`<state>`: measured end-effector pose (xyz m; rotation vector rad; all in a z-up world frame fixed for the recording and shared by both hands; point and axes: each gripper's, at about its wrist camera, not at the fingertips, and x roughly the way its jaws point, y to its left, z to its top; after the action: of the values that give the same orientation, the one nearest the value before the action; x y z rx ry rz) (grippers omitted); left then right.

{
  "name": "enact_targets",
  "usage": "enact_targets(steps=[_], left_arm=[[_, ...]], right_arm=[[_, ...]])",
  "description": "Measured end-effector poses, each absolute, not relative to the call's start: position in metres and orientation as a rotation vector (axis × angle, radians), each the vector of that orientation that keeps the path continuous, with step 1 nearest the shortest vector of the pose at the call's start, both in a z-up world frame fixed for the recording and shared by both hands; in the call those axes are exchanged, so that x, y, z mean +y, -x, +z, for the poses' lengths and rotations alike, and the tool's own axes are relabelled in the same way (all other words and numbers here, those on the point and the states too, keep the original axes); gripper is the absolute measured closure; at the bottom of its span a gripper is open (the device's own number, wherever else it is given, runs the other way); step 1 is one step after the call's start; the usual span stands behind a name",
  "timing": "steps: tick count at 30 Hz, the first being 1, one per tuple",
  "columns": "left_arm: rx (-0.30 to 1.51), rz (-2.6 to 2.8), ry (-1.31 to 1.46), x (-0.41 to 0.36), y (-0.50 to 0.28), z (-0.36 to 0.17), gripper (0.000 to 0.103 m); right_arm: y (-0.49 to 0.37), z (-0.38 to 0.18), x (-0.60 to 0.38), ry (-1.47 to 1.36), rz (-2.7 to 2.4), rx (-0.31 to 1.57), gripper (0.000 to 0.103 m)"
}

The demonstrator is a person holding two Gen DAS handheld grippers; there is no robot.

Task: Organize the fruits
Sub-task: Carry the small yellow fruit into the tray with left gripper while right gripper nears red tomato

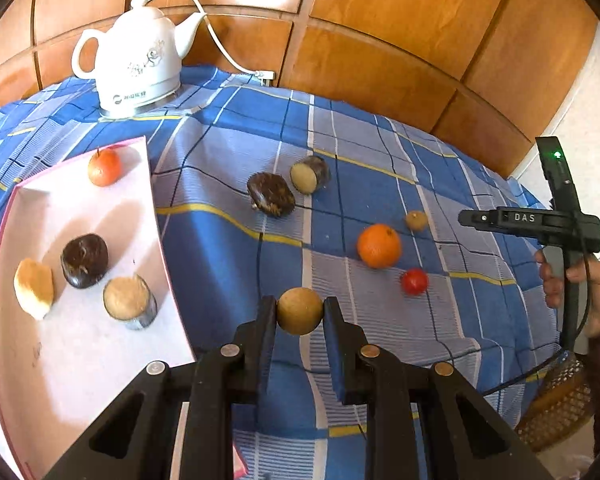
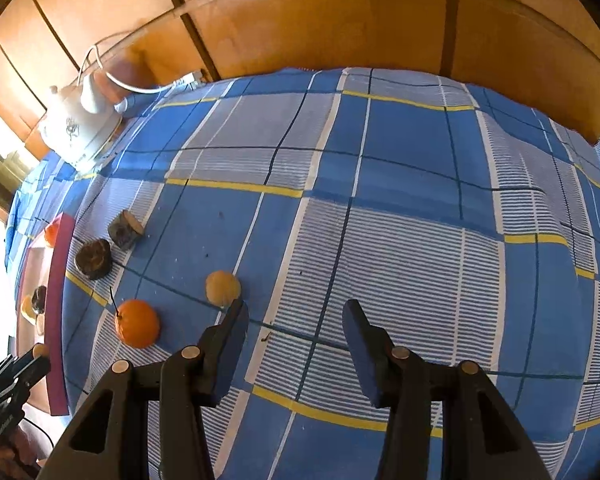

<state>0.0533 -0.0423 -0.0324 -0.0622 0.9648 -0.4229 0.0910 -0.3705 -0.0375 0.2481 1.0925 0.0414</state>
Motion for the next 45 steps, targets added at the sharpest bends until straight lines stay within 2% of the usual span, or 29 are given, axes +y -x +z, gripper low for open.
enact_targets(steps=[5,13,24,26,27,36,45], left_arm=[[0.953,-0.430,0.058,-0.041,-0.047,-0.031,0.079],[0.937,-0.424,0.058,-0.037,-0.043,-0.028,0.079],[0.948,-0.427,0.057,-0.038,-0.045,-0.031,0.079],[0.953,-0.429,0.061,-0.038,-0.045,-0.032,0.079],[0.953,-0.429,0.062,-0.038,-0.045,-0.032,0.079],[0.927,-0.404,0.088,-0.025,-0.047,-0.024,0.079],[0.853,-0.236,0.183,0.045,-0.069,-0.002,0.079]], right_arm=[[-0.089,-0.038,-0.352,-0.259,0.194,1.101,0.053],[-0.075,-0.036,-0.287,-0.120,0.458,1.096,0.053],[-0.068,-0.056,-0.257,0.042,0.477,1.142,0.053],[-0.069,-0.060,-0.254,0.071,0.467,1.147,0.063],[-0.068,-0.063,-0.252,0.097,0.453,1.147,0.076],[-0.071,-0.070,-0.258,0.057,0.432,1.164,0.077],[-0.073,-0.069,-0.264,0.037,0.435,1.171,0.077]])
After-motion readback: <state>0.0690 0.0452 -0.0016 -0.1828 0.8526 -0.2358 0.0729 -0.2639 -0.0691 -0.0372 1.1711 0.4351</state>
